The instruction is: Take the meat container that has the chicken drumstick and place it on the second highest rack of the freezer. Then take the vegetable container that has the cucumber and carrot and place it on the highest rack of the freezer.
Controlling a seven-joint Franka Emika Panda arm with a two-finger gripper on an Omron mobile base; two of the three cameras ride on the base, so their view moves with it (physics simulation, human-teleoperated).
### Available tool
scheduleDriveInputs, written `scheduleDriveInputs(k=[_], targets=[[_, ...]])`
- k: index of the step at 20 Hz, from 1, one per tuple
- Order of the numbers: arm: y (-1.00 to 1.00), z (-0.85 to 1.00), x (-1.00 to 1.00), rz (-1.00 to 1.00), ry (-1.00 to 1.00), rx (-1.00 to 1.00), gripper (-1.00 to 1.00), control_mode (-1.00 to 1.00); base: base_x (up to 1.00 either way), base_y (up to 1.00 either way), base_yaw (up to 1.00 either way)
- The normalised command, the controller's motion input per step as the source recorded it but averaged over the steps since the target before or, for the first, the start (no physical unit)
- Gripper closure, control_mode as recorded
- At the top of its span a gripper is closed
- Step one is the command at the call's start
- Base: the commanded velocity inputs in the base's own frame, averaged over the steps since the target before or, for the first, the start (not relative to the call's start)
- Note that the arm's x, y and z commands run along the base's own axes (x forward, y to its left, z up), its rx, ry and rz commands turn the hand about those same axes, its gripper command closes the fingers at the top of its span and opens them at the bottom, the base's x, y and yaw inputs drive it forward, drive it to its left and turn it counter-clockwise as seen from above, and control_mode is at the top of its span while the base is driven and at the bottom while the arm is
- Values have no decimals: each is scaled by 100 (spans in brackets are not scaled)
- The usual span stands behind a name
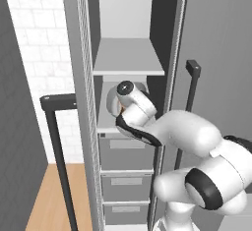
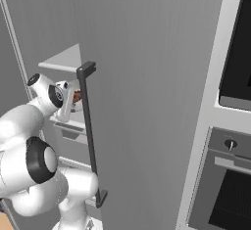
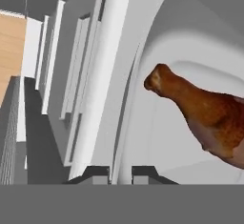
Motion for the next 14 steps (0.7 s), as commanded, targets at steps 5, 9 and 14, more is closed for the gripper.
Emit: scheduleDriveInputs(k=[5,9,14], targets=[[-2,-39,60,-3,6,0,100,-100,0,0,0],[0,-81,32,0,1,0,100,-100,0,0,0],[0,-78,25,0,0,0,100,-100,0,0,0]])
